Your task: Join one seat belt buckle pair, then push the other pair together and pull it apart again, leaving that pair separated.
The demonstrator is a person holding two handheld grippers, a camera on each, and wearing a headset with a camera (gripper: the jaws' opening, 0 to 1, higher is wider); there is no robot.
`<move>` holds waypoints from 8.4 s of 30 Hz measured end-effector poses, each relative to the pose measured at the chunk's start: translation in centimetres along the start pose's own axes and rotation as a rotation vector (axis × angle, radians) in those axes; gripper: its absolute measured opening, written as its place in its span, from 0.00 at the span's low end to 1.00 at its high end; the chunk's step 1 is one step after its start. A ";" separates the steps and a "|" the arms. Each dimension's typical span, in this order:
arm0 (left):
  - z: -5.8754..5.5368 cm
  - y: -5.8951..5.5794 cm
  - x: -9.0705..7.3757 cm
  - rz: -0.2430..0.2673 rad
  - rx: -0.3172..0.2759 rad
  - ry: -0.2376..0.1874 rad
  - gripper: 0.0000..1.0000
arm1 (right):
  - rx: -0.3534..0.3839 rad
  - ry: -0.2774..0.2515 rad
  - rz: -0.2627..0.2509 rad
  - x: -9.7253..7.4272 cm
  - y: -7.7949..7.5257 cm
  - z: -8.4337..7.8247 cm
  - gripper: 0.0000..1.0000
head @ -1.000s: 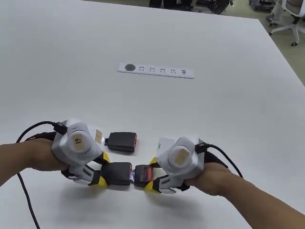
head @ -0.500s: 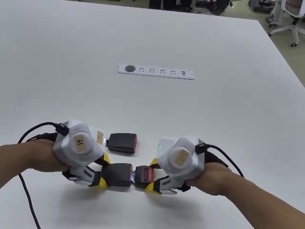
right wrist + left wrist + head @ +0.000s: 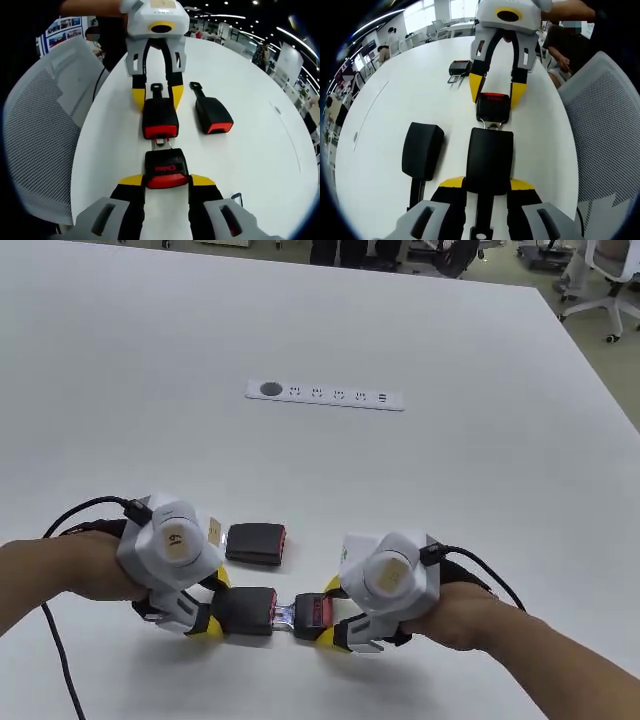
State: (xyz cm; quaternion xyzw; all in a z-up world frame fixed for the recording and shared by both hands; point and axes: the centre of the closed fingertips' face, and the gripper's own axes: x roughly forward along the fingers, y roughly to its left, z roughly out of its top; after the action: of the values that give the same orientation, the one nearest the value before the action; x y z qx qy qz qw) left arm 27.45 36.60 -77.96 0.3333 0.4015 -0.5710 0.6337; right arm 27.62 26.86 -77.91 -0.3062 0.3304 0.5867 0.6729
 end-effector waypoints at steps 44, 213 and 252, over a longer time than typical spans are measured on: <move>-0.2 0.1 0.1 0.001 -0.003 0.016 0.32 | -0.001 0.067 -0.004 -2.8 -0.9 -4.1 0.30; 0.5 9.6 0.3 0.019 0.009 0.079 0.31 | -0.023 0.101 0.004 -3.6 -10.3 -5.7 0.30; 0.9 9.2 0.2 0.020 -0.004 0.086 0.31 | -0.064 0.076 0.015 -1.3 -9.7 -1.5 0.30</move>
State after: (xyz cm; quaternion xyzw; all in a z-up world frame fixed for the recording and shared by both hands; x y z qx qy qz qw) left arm 36.69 36.93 -78.04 0.3603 0.4259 -0.5491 0.6223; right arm 37.03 23.68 -77.52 -0.3471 0.3388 0.5902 0.6452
